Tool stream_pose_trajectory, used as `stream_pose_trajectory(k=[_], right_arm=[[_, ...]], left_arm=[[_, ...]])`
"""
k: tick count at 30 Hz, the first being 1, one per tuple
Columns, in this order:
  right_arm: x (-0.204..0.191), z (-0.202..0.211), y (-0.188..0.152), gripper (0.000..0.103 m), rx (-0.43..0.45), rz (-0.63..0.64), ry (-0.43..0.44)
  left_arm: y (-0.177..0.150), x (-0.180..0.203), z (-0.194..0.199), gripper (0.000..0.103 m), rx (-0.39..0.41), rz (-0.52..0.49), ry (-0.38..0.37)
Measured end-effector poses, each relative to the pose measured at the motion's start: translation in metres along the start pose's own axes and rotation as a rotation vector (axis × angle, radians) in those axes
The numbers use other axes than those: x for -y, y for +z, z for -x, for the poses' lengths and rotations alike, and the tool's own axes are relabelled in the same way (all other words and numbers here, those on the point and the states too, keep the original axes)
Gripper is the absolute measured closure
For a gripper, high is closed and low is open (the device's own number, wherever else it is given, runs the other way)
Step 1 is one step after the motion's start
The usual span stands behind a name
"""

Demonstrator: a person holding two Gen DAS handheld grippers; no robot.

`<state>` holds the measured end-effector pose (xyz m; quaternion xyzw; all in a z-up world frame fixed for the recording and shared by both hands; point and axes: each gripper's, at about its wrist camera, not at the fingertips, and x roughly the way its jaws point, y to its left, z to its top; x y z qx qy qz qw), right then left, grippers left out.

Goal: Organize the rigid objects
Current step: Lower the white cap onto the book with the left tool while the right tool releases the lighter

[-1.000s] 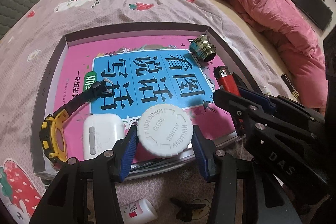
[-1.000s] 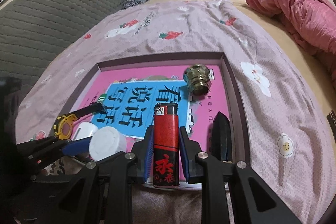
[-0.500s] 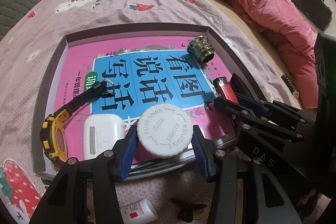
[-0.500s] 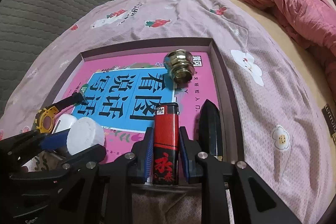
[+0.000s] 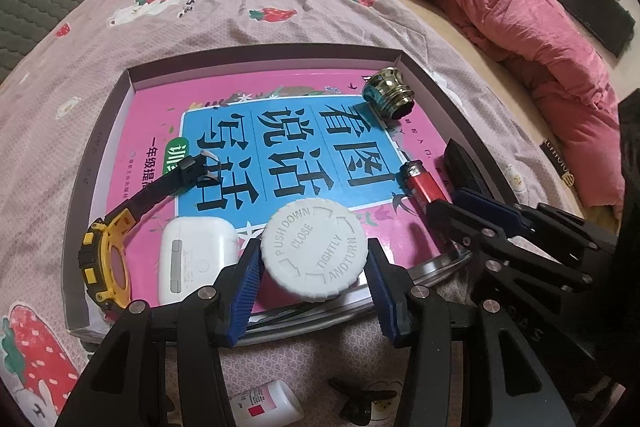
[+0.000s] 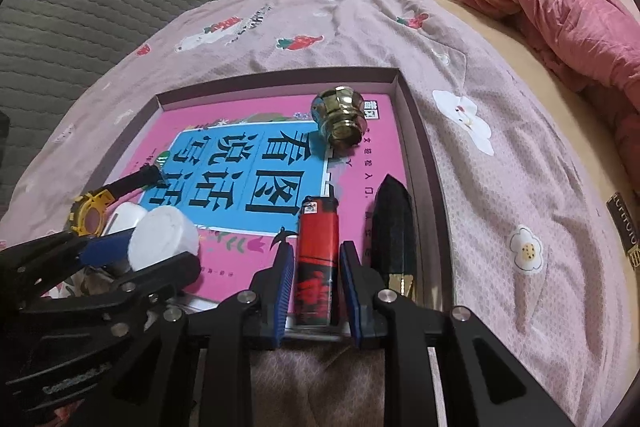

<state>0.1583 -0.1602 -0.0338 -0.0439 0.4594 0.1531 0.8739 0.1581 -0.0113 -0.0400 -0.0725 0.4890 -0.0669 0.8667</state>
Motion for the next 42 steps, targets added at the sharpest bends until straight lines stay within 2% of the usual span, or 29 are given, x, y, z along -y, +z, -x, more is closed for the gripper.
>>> stream_pose_trajectory(k=[10,42], right_arm=[[0.004,0.011,-0.005,0.079,0.012,-0.026,0.024],[0.009,0.034,-0.009,0.079,0.041,-0.036,0.012]], left_arm=[[0.0,0.0,-0.001,0.051,-0.005,0.003,0.002],[0.004,0.001,-0.004,0.051,-0.031,0.012,0.017]])
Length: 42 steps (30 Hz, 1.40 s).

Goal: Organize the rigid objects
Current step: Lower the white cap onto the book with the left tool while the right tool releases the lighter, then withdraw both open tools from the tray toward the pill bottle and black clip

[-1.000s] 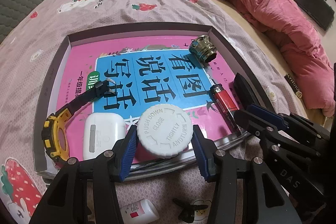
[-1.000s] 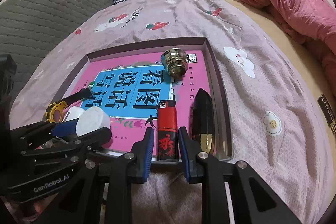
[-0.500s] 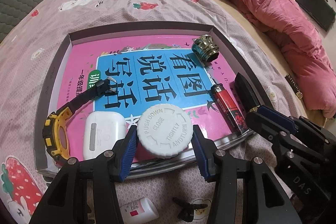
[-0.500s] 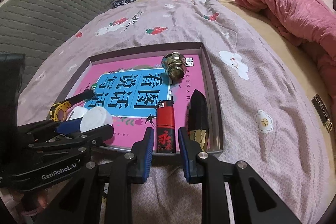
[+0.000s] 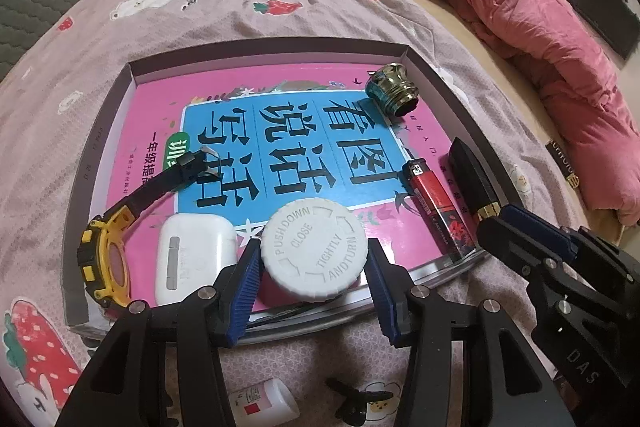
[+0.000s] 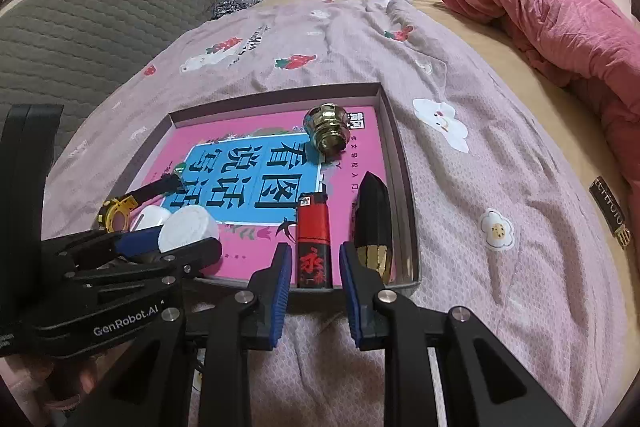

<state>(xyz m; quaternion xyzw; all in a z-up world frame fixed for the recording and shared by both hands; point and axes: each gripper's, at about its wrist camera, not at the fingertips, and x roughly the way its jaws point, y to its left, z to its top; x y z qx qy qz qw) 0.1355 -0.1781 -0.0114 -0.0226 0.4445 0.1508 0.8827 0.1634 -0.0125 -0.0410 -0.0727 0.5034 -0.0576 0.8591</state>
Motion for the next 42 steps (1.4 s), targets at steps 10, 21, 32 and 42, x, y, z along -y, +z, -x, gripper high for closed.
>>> stream_pose_trajectory(k=[10,21,32,42], right_arm=[[0.0,-0.001,-0.001,0.075,-0.003,-0.007,-0.017],[0.0,0.001,-0.001,0.067,0.004,-0.007,-0.032],[-0.001,0.006,0.0,0.06,0.015,0.002,-0.041],[-0.001,0.016,0.001,0.055,0.037,-0.001,-0.053]], left_arm=[[0.0,-0.001,0.0,0.05,-0.003,0.003,0.0],[-0.001,-0.002,0.005,0.042,-0.002,0.01,0.002],[-0.004,0.005,0.019,0.035,0.022,-0.01,-0.013],[-0.004,0.007,0.034,0.032,0.047,-0.015,-0.012]])
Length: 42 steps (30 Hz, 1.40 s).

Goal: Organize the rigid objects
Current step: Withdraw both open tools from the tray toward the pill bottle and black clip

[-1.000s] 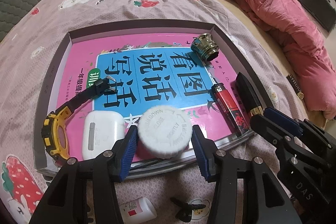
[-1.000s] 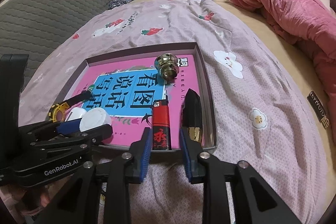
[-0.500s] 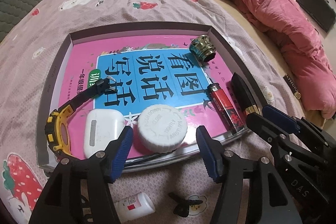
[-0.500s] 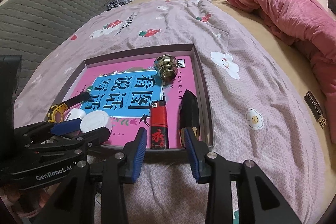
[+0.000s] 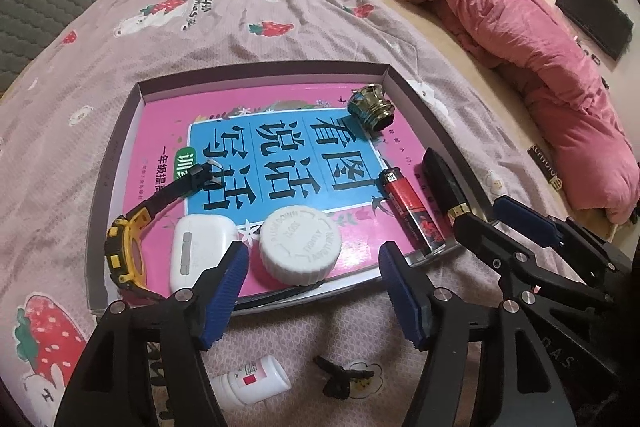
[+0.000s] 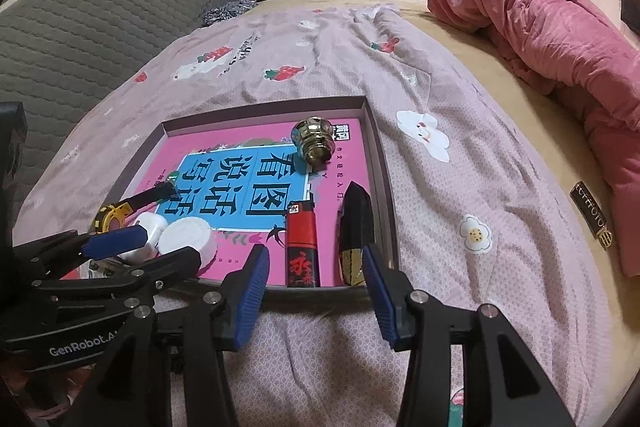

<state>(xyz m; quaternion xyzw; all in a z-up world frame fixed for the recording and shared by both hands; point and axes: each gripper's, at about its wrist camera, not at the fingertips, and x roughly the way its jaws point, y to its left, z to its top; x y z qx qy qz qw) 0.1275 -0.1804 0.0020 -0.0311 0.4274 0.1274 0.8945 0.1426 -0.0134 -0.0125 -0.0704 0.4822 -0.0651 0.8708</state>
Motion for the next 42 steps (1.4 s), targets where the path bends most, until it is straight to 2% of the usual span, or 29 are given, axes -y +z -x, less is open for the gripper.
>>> stream_pose_trajectory(k=[2,8,28,35,42], right_arm=[[0.001,0.002,0.0,0.055,0.002,-0.004,0.002],[0.0,0.007,0.0,0.05,0.007,-0.001,0.002],[-0.004,0.027,0.003,0.048,0.053,0.003,0.008],[-0.005,0.035,0.003,0.041,0.068,0.007,0.008],[-0.009,0.046,0.003,0.041,0.093,0.02,0.011]], left_arm=[[0.0,-0.001,0.002,0.026,0.004,0.001,0.011],[-0.001,-0.004,0.009,0.026,0.012,0.015,0.01],[-0.006,-0.021,0.049,0.025,0.088,0.035,0.028],[-0.007,-0.024,0.063,0.025,0.117,0.048,0.014],[-0.011,-0.031,0.072,0.025,0.104,0.06,0.04]])
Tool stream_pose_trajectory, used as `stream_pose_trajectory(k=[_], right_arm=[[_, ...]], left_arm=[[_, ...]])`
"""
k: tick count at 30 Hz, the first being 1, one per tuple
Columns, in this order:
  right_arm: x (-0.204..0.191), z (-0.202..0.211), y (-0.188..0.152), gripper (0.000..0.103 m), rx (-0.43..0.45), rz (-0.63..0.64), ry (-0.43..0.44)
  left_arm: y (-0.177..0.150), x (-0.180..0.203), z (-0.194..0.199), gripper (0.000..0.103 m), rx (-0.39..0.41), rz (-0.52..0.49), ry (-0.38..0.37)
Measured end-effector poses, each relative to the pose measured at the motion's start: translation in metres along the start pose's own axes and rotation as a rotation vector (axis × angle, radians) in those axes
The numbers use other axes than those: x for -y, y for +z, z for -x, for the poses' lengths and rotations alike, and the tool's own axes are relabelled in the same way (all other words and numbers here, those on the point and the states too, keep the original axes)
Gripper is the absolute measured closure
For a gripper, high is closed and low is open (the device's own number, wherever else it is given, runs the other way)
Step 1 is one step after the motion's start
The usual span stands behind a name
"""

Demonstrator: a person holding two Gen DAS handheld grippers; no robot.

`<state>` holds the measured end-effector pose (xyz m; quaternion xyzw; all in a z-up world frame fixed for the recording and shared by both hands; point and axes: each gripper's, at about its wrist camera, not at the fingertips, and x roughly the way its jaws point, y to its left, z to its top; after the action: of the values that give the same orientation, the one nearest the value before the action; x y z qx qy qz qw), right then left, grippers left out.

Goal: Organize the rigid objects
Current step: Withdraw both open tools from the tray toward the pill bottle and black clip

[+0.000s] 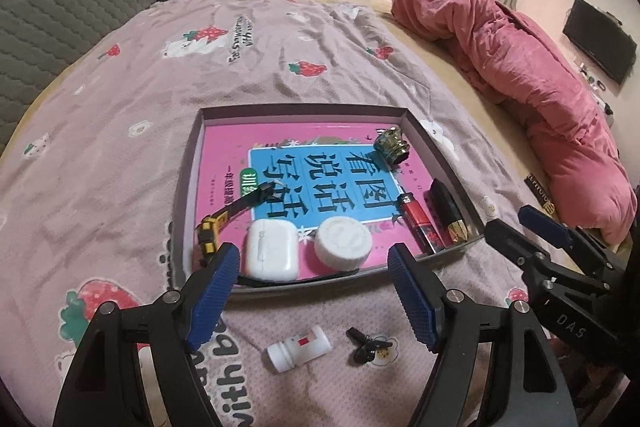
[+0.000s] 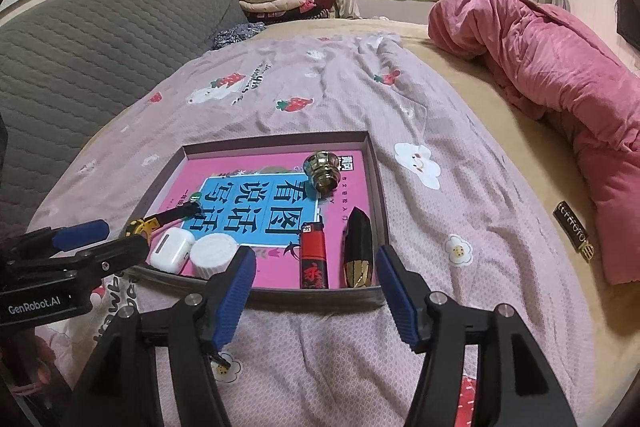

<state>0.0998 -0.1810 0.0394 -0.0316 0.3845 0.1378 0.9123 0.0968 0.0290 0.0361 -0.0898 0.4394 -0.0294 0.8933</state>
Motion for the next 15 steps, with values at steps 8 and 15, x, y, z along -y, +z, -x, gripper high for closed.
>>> stream_pose_trajectory(k=[8,15], right_arm=[[-0.001,0.014,0.001,0.041,0.034,-0.004,0.003],[-0.007,0.022,-0.006,0.041,0.036,0.009,0.017]], left_arm=[[-0.006,-0.008,0.018,0.025,0.02,0.007,-0.007],[-0.021,-0.001,0.029,0.025,0.018,-0.017,-0.025]])
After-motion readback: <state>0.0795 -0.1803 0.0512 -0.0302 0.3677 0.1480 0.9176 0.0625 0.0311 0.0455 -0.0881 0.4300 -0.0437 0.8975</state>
